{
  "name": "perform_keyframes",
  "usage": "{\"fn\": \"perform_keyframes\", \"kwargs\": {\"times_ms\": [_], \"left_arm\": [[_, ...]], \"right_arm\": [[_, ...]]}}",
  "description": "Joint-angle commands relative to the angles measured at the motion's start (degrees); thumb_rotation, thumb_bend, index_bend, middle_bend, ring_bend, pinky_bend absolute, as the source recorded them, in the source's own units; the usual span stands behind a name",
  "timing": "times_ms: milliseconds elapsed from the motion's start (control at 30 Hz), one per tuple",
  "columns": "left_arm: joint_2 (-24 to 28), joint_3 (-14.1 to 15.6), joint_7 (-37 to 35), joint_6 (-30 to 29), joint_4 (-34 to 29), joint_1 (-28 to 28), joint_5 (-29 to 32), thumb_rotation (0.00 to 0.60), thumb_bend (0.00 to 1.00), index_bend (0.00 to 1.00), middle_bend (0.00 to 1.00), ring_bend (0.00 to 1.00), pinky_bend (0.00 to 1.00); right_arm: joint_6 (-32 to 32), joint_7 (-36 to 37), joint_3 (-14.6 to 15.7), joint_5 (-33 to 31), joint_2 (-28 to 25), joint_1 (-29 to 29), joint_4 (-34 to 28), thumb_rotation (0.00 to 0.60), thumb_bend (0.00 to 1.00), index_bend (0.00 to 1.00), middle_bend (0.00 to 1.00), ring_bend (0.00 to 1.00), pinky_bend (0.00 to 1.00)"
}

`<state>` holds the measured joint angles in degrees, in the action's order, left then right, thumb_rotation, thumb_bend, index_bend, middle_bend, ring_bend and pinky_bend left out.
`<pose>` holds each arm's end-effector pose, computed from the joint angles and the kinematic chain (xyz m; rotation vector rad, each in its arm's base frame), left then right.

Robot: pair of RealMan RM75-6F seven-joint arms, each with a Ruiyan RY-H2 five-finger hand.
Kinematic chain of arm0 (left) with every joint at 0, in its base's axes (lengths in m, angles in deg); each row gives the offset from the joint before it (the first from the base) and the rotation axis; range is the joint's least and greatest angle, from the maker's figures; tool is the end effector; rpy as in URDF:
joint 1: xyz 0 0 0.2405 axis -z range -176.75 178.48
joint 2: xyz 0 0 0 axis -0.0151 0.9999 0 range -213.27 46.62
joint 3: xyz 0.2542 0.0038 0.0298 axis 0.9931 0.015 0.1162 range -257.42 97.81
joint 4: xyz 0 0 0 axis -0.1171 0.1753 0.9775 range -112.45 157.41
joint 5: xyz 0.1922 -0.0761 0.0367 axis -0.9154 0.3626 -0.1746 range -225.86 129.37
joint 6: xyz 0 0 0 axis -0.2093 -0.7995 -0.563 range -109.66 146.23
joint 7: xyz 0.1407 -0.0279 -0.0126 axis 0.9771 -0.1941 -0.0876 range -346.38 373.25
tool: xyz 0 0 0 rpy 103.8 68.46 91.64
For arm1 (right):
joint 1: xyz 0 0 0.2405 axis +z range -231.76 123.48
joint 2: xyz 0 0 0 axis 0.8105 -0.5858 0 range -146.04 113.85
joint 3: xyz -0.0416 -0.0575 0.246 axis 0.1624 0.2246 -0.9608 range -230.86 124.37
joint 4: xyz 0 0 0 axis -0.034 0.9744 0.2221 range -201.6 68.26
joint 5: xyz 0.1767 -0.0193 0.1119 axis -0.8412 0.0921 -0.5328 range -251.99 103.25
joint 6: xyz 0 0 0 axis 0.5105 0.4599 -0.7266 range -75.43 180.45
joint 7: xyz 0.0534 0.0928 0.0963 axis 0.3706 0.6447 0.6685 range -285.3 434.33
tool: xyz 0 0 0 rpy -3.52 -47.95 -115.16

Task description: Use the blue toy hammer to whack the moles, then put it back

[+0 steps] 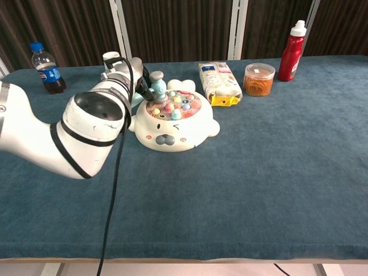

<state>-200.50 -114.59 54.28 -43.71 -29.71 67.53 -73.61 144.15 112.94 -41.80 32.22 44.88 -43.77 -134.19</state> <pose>-0.0465 0.4353 -0.0767 -1.3334 -1.1890 -0.8356 -0.3477 -0.1595 0.1841 1.8100 -1.1087 1.0786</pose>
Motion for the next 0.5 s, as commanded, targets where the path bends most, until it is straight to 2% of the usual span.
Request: {"fn": "perform_keyframes", "kwargs": {"times_ms": [33,167,267,400,500], "left_arm": [[0.51,-0.3,-0.18,-0.66,-1.14,-0.11,-0.5,0.6,0.89,0.73,0.94,0.82,0.93],[3.2,-0.68,-1.41,-2.89,-7.17,-1.59,-2.36,0.6,0.89,0.73,0.94,0.82,0.93],[7.02,0.2,-1.06,-5.55,-15.48,-4.37,-3.75,0.6,0.88,0.73,0.95,0.82,0.93],[12.71,3.46,-0.47,-10.0,-26.83,-9.53,-6.42,0.6,0.88,0.73,0.95,0.82,0.93],[16.81,7.62,-1.72,-12.68,-34.01,-14.37,-9.6,0.6,0.88,0.73,0.95,0.82,0.93]], "right_arm": [[0.08,0.02,0.01,0.04,0.04,-0.05,0.1,0.6,0.09,0.0,0.0,0.0,0.03],[0.1,-0.1,-0.03,0.02,0.12,-0.1,0.22,0.6,0.09,0.0,0.0,0.0,0.03],[0.04,-0.59,0.02,0.16,0.19,-0.12,0.12,0.6,0.09,0.0,0.0,0.0,0.03],[-0.1,-1.33,0.12,0.42,0.23,-0.09,-0.21,0.6,0.09,0.0,0.0,0.0,0.03],[-0.52,-1.89,0.18,0.52,0.28,0.05,-0.56,0.6,0.09,0.0,0.0,0.0,0.03]]}}
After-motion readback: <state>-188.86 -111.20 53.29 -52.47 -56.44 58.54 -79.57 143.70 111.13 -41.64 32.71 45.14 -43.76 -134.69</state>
